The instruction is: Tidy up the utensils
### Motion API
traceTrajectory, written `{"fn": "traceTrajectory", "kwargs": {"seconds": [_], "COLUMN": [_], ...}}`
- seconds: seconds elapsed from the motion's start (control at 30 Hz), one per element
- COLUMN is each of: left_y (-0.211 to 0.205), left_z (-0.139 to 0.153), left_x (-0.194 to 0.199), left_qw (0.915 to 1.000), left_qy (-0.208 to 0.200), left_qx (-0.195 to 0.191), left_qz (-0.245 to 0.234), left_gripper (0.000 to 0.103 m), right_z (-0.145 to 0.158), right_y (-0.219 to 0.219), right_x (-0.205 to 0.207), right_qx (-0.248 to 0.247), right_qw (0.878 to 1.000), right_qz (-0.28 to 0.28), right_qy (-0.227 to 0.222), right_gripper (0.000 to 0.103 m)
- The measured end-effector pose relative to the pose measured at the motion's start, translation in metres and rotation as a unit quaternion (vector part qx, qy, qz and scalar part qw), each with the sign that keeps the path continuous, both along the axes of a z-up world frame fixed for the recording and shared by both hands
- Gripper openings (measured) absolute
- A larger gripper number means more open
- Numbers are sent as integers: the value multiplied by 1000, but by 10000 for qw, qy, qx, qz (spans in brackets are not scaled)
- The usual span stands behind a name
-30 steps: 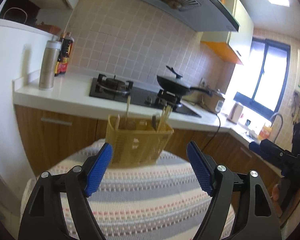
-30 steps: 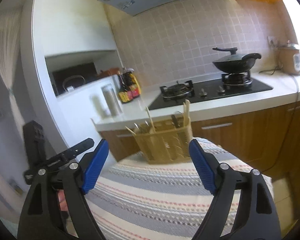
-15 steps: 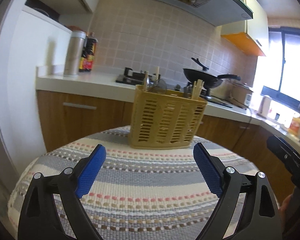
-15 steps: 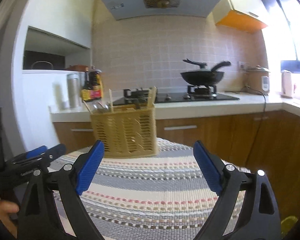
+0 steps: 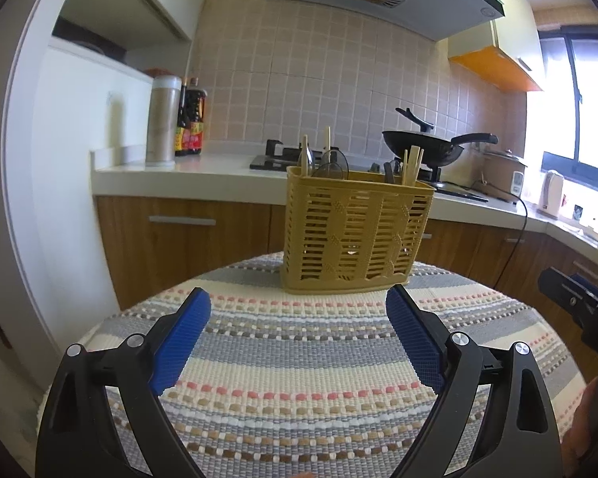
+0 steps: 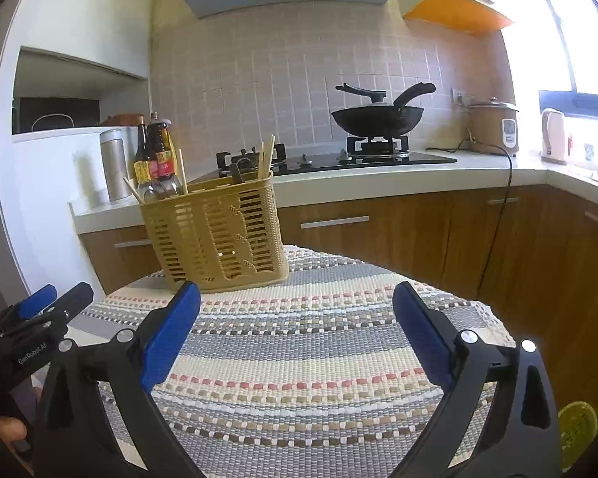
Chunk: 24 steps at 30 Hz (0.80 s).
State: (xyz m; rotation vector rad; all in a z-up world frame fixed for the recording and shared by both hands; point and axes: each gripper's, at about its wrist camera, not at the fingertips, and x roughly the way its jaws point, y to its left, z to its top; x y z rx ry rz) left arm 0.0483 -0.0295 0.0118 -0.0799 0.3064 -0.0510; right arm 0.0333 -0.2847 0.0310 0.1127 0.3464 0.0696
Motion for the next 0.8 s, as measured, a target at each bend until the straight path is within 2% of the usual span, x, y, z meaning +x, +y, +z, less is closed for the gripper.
{"fn": "traceTrajectory", "kwargs": {"seconds": [0.27, 0.53, 0.8], "left_y": [-9, -10, -8], "left_z": [0, 0, 0], "left_x": [-4, -4, -3], "left_qw": [9994, 9994, 9997], "left_qy": [-75, -28, 8], "left_qx": [328, 330, 229], "left_qz": [122, 71, 9], "left_gripper": [88, 89, 89], "right_z": [0, 0, -1], "right_y": [4, 1, 4], "right_x": [-2, 0, 2], "right_qx": [-125, -12, -113], "right_qw": [9999, 10000, 9999], "right_qz": [-14, -14, 6], "right_qy": [-37, 50, 41], "right_gripper": [93, 94, 94]}}
